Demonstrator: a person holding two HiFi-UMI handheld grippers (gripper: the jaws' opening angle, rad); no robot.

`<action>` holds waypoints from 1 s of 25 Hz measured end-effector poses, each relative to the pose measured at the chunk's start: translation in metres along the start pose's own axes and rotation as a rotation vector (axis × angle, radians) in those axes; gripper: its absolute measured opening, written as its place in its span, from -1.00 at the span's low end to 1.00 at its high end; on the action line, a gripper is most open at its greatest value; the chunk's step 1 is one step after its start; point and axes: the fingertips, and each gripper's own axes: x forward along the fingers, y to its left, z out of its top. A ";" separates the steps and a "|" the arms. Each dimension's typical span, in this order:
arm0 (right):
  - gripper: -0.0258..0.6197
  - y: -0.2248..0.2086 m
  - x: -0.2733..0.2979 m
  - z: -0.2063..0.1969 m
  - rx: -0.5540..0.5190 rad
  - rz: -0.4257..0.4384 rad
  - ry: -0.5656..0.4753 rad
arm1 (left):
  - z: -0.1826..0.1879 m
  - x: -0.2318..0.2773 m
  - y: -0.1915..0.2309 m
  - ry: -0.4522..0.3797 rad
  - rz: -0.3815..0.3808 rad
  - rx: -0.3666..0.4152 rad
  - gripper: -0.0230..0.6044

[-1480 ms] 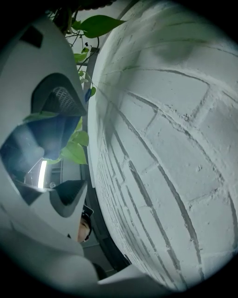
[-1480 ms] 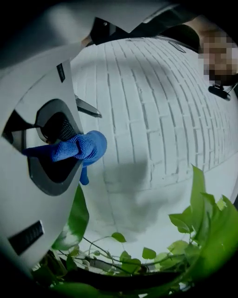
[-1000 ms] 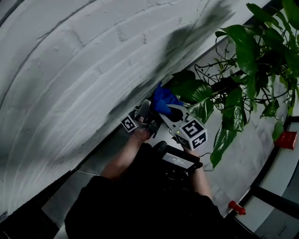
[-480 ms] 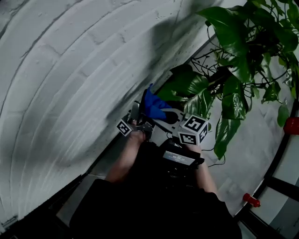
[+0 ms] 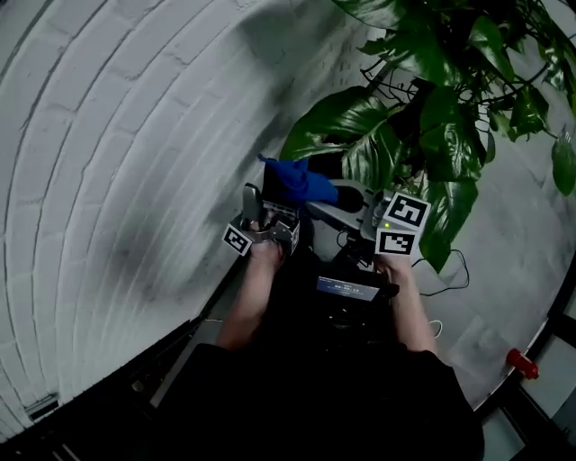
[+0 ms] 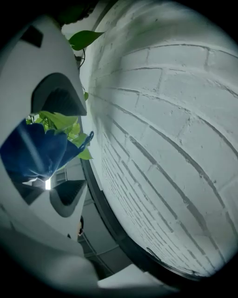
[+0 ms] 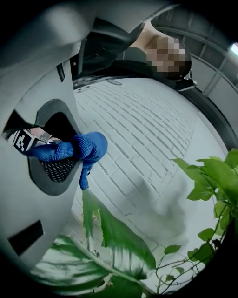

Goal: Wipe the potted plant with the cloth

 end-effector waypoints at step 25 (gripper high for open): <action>-0.62 0.073 -0.202 0.090 -0.368 -0.638 -0.527 | -0.110 -0.040 0.058 0.181 0.139 -0.147 0.54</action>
